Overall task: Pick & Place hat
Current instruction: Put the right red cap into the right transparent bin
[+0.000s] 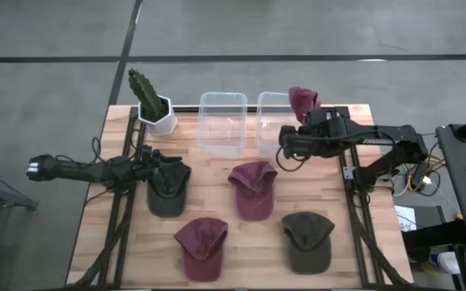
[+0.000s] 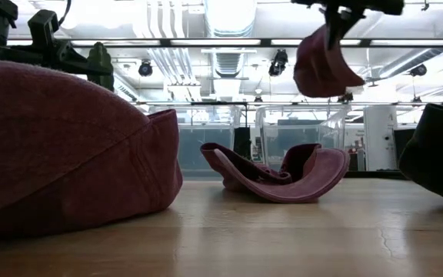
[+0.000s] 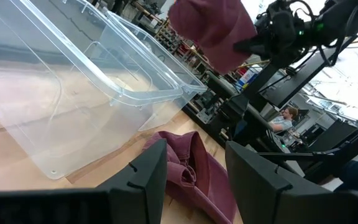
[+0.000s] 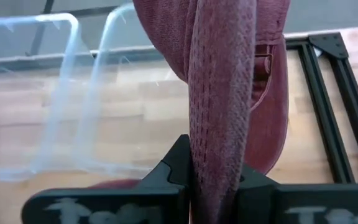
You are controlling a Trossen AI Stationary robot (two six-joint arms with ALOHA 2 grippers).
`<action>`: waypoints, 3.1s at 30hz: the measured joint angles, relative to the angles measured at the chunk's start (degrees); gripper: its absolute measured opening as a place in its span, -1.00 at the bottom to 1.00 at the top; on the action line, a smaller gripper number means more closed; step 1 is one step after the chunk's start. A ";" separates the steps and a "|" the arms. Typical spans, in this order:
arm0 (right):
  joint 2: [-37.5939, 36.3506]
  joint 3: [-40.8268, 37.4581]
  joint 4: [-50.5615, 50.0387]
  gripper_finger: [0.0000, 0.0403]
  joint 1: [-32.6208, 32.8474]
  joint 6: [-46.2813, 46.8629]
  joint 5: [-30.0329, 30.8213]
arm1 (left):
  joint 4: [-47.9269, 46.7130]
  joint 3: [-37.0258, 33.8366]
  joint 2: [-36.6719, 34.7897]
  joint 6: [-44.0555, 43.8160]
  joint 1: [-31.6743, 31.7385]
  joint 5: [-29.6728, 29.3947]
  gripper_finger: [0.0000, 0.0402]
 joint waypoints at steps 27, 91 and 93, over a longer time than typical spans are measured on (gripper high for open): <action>27.24 20.98 -0.59 -0.94 -13.68 -10.96 -10.70 | -0.01 0.00 -0.01 9.68 0.00 -0.31 -0.23; 23.61 19.70 -0.54 -0.48 -18.48 -24.56 -14.31 | -1.48 0.00 0.00 9.49 0.02 -0.85 -0.23; 23.65 18.43 -0.53 -0.48 -19.05 -25.43 -14.53 | -1.49 0.00 -0.01 9.49 0.01 -0.85 -0.23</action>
